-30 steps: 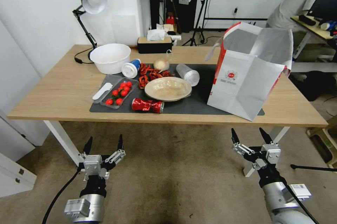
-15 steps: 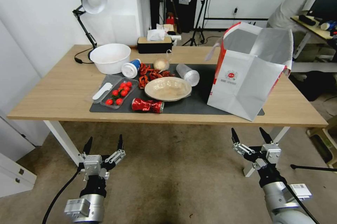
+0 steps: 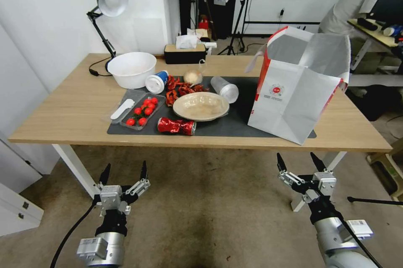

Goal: Pick up the food delivery bag from the floor and place it on the table.

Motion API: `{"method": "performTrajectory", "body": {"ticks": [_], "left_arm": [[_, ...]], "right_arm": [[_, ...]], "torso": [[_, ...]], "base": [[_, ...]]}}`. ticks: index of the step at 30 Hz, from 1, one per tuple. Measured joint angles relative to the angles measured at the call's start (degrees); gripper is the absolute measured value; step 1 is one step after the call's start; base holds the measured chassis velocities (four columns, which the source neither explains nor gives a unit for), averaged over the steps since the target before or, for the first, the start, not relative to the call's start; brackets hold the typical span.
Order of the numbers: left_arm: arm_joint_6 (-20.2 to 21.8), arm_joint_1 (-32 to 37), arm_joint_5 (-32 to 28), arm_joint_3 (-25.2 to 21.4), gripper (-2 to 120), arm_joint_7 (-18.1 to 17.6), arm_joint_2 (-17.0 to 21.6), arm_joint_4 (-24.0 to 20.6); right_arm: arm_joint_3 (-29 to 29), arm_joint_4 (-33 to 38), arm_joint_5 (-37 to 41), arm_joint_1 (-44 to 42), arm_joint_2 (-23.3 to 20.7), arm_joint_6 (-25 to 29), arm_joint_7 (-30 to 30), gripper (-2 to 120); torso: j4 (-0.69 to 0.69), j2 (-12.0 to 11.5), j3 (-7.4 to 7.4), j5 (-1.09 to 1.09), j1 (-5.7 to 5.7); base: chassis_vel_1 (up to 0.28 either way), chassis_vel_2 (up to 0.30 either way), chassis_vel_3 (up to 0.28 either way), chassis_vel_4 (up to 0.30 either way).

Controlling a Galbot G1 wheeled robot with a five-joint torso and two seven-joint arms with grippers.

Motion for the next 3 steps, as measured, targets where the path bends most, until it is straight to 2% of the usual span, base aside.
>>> {"method": "performTrajectory", "body": {"ticks": [3], "left_arm": [[0.00, 0.00, 0.00, 0.00, 100, 0.00, 0.00, -0.01]], "right_arm": [[0.01, 0.00, 0.00, 0.00, 0.00, -0.01, 0.00, 100]], "torso": [[0.00, 0.00, 0.00, 0.00, 0.00]], "base": [[0.000, 0.000, 0.000, 0.000]]}}
